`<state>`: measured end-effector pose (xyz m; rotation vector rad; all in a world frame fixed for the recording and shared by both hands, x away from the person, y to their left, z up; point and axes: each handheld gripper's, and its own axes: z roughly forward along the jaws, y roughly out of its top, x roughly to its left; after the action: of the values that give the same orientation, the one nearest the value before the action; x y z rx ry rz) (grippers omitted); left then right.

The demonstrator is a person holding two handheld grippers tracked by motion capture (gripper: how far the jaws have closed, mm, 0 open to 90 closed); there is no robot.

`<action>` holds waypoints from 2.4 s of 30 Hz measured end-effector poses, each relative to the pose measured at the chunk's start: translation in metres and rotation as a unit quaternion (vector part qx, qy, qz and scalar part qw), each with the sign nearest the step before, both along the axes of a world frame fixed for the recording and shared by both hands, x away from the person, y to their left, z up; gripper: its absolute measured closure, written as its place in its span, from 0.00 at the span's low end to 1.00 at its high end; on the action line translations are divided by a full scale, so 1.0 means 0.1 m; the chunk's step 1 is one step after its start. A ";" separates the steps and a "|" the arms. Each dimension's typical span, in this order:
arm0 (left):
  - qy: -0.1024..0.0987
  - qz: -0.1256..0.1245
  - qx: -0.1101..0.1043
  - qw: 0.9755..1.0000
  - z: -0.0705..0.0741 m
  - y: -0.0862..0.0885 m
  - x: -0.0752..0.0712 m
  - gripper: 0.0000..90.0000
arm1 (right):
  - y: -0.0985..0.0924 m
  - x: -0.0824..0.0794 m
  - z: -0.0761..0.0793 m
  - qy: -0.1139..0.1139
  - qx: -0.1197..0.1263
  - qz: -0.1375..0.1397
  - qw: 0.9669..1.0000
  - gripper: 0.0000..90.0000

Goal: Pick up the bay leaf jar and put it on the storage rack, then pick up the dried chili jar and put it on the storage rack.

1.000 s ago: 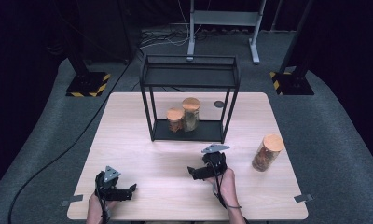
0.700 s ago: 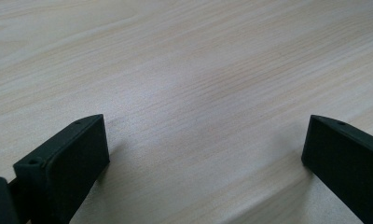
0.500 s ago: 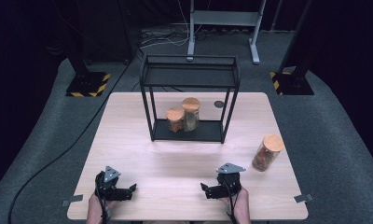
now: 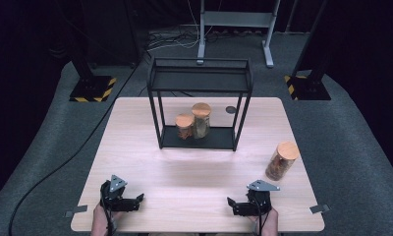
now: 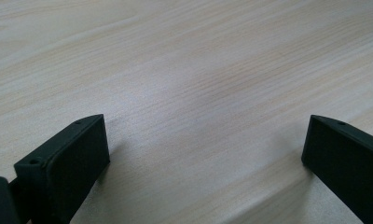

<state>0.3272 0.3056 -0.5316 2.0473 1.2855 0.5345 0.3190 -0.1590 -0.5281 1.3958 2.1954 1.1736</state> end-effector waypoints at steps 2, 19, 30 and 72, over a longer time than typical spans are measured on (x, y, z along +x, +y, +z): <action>0.000 0.001 0.000 1.000 0.00 0.00 0.00 0.00 | 0.01 0.00 0.00 0.002 -0.003 0.001 1.000 0.00; 0.000 0.001 0.000 1.000 0.00 0.00 0.00 0.00 | -0.08 -0.05 0.00 0.002 -0.016 -0.008 1.000 0.00; -0.001 0.001 0.001 1.000 0.00 0.00 0.00 0.00 | -0.20 -0.06 0.01 0.000 -0.043 -0.024 0.999 0.00; 0.000 -0.002 0.000 1.000 0.00 -0.01 0.00 0.00 | -1.02 0.56 0.66 -0.162 -0.019 -0.172 0.972 0.00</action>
<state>0.3269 0.3047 -0.5315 2.0501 1.2799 0.5333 0.3746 -0.2613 -0.4624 1.3839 1.6669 1.1316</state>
